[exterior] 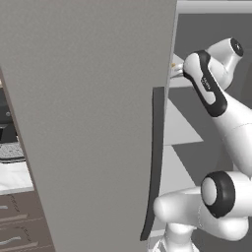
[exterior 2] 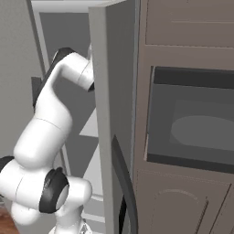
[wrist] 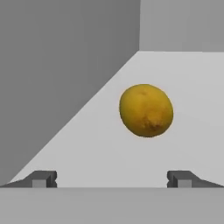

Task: Take the lemon, fish, and cucumber from the freezer and place them in the bowl on the counter.

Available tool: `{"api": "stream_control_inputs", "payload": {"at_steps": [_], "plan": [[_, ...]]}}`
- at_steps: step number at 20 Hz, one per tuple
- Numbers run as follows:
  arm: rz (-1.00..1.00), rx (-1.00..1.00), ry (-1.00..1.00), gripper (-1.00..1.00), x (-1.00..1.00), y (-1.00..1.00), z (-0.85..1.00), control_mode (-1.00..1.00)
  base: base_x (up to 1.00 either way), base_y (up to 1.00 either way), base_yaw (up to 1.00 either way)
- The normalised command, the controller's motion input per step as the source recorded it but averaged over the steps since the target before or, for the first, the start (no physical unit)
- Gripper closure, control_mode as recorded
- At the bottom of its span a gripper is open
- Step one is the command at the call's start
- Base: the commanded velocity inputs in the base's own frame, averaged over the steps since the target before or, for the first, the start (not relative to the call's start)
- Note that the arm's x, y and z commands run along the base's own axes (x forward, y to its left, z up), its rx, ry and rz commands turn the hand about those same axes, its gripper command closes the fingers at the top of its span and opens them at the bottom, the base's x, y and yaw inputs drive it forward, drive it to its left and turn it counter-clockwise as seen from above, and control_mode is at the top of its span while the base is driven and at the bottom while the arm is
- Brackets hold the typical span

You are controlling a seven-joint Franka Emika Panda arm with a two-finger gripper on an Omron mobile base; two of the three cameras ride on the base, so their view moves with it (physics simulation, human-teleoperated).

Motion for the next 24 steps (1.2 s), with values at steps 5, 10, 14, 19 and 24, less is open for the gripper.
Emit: {"api": "stream_control_inputs", "payload": {"at_steps": [5,10,14,19,24], "plan": [[0.0,0.0,0.07,-1.0,0.6,-0.12,0.0,-1.0,0.0,0.0,0.0],[0.0,0.0,0.0,-1.0,0.47,-0.05,0.0,-1.0,0.0,0.0,0.0],[0.0,0.0,0.0,-1.0,0.37,0.0,-0.14,-1.0,0.0,0.0,0.0],[0.0,0.0,0.0,-1.0,0.1,0.0,-0.16,-1.0,0.0,0.0,0.0],[0.0,0.0,0.0,-1.0,0.0,0.0,-0.11,-1.0,0.0,0.0,0.0]]}}
